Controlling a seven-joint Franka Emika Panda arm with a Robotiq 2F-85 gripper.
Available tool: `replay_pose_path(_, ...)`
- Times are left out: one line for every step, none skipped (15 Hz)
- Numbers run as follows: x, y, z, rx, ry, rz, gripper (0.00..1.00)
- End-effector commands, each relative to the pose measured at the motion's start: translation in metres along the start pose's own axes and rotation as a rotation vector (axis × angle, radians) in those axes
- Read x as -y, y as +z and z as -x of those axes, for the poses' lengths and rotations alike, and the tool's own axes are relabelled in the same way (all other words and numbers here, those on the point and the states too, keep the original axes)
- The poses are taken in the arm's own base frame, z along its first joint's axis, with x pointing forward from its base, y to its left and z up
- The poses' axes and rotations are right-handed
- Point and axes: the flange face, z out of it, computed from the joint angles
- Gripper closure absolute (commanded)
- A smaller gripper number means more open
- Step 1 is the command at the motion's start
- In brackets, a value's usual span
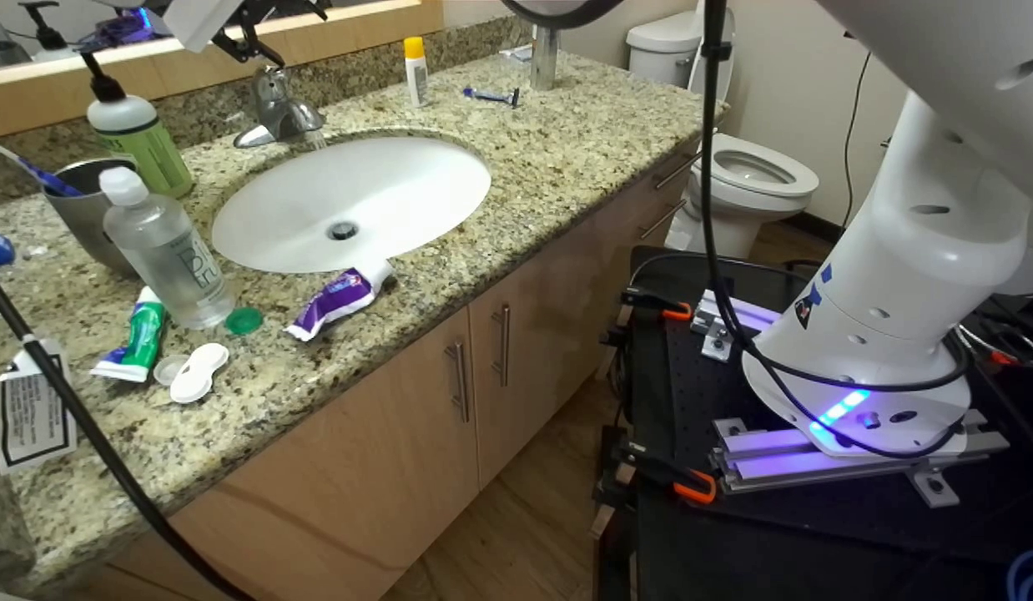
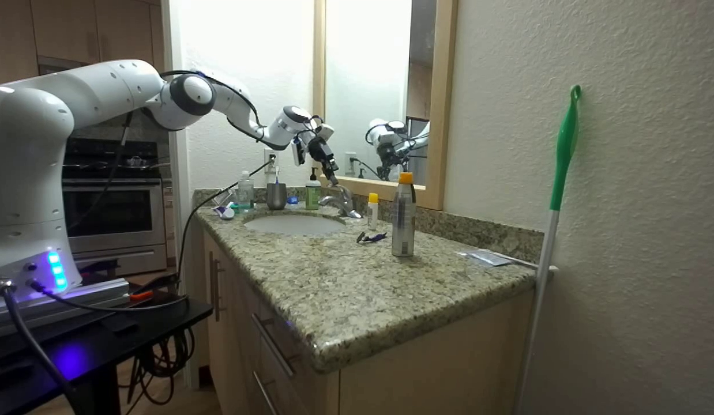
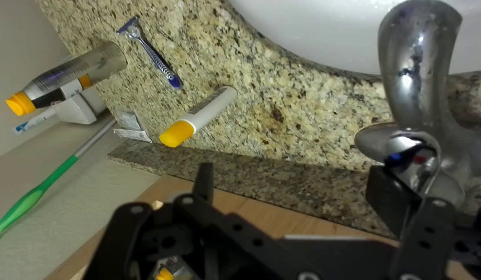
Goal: Close the faucet
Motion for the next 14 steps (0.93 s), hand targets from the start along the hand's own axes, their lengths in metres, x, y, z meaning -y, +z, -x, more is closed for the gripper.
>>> replay_pose_path(0.011, 0.001, 0.005, -0.041, 0.006, -0.007, 0.00)
replay_pose_path(0.012, 0.000, 0.006, -0.043, 0.009, -0.010, 0.00)
replay_pose_path(0.012, -0.003, 0.010, -0.022, 0.001, -0.013, 0.00)
replay_pose_path(0.011, -0.004, 0.018, 0.043, -0.039, -0.015, 0.00)
replay_pose_path(0.014, -0.010, 0.024, 0.072, -0.098, -0.046, 0.00)
replay_pose_path(0.017, -0.014, 0.028, 0.076, -0.122, -0.050, 0.00)
replay_pose_path(0.019, -0.016, 0.034, 0.094, -0.147, -0.048, 0.00)
replay_pose_path(0.022, -0.016, 0.039, 0.115, -0.174, -0.055, 0.00)
replay_pose_path(0.026, -0.012, 0.047, 0.149, -0.206, -0.057, 0.00)
replay_pose_path(0.031, -0.003, 0.054, 0.187, -0.236, -0.050, 0.00)
replay_pose_path(0.034, 0.006, 0.061, 0.230, -0.261, -0.040, 0.00)
replay_pose_path(0.034, 0.013, 0.064, 0.258, -0.259, -0.031, 0.00)
replay_pose_path(0.032, 0.014, 0.062, 0.257, -0.240, -0.039, 0.00)
replay_pose_path(0.029, 0.011, 0.055, 0.240, -0.227, -0.060, 0.00)
